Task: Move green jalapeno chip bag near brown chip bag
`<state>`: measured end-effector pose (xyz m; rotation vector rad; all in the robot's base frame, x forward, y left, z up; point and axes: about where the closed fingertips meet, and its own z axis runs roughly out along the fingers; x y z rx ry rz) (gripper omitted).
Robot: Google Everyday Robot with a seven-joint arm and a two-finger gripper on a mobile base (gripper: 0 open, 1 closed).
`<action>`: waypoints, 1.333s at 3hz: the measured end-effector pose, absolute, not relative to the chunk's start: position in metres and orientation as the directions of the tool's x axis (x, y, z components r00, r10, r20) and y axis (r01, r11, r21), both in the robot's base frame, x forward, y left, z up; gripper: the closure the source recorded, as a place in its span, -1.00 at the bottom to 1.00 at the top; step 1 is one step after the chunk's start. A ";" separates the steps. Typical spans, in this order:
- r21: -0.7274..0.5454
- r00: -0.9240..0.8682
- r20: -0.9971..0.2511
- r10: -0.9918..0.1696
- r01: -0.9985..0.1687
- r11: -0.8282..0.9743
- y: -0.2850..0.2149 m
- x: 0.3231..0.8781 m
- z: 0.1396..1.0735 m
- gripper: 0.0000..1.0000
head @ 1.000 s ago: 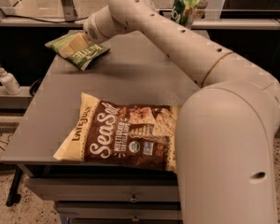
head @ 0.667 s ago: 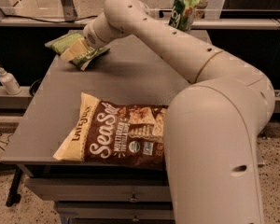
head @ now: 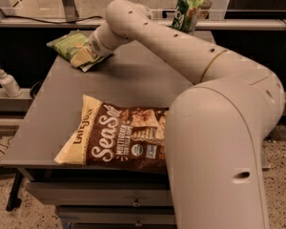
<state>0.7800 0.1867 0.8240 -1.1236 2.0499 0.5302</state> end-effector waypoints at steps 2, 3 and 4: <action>0.009 -0.365 -0.756 -0.543 -0.836 0.549 0.178 0.778 0.829 0.68; 0.008 -0.365 -0.756 -0.543 -0.835 0.550 0.178 0.778 0.832 1.00; 0.008 -0.365 -0.756 -0.543 -0.835 0.550 0.178 0.778 0.832 1.00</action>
Offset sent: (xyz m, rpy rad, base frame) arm -0.0776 -0.1407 0.1136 -0.0222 -0.2060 -0.2017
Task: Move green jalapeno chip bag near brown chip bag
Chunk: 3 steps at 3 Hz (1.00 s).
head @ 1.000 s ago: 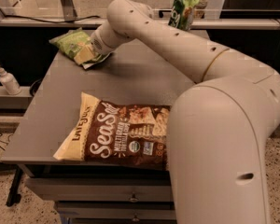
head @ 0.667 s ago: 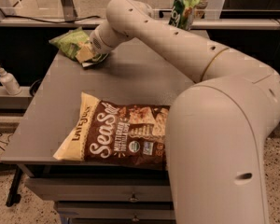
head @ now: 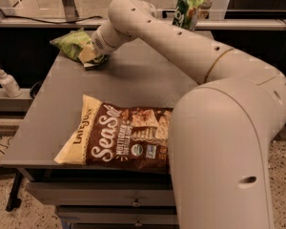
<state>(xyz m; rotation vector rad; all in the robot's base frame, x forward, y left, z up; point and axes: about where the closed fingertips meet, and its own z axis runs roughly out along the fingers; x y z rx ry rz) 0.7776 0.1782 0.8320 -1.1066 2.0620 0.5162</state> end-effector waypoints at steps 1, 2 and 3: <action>0.008 -0.365 -0.756 -0.543 -0.835 0.549 0.178 0.778 0.833 1.00; 0.009 -0.365 -0.756 -0.543 -0.836 0.549 0.178 0.778 0.833 1.00; 0.010 -0.366 -0.755 -0.545 -0.837 0.547 0.180 0.777 0.831 0.63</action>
Offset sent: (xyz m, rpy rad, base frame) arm -0.2431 -0.1621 0.1945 -0.0523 -0.3495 -0.0842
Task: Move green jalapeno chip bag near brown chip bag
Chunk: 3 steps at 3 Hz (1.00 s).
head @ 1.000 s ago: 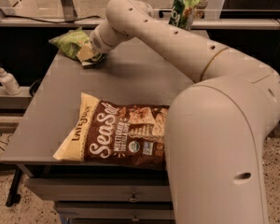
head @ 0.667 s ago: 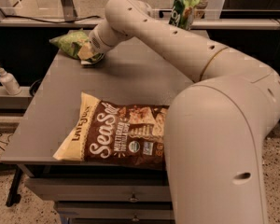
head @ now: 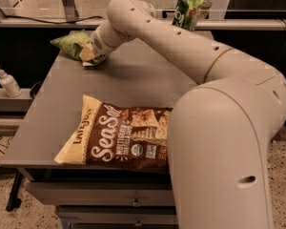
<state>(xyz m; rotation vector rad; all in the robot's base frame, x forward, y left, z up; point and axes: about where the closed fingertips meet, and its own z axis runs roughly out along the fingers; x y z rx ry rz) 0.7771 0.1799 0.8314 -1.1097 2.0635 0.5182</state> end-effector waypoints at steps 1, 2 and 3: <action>0.010 -0.366 -0.755 -0.545 -0.837 0.547 0.180 0.777 0.833 0.16; 0.010 -0.365 -0.755 -0.545 -0.837 0.547 0.180 0.777 0.833 -0.28; 0.011 -0.353 -0.752 -0.557 -0.852 0.524 0.190 0.778 0.833 -0.74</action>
Offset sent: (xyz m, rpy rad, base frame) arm 0.0043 0.0181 0.0075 -0.0053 -0.0111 0.0581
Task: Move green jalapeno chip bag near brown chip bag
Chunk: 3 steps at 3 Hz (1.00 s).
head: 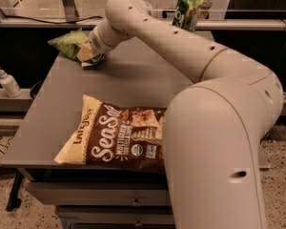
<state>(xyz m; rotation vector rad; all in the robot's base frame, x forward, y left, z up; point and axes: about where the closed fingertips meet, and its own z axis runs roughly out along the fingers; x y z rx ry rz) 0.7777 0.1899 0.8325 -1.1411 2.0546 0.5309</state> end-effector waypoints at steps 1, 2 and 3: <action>0.011 -0.352 -0.752 -0.557 -0.852 0.524 0.190 0.778 0.833 -1.00; 0.009 -0.329 -0.745 -0.580 -0.875 0.485 0.207 0.777 0.832 -1.00; 0.000 -0.313 -0.735 -0.601 -0.887 0.461 0.216 0.775 0.834 -1.00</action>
Offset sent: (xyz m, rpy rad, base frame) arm -0.0002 0.0390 0.0029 -0.0241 0.0007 0.1110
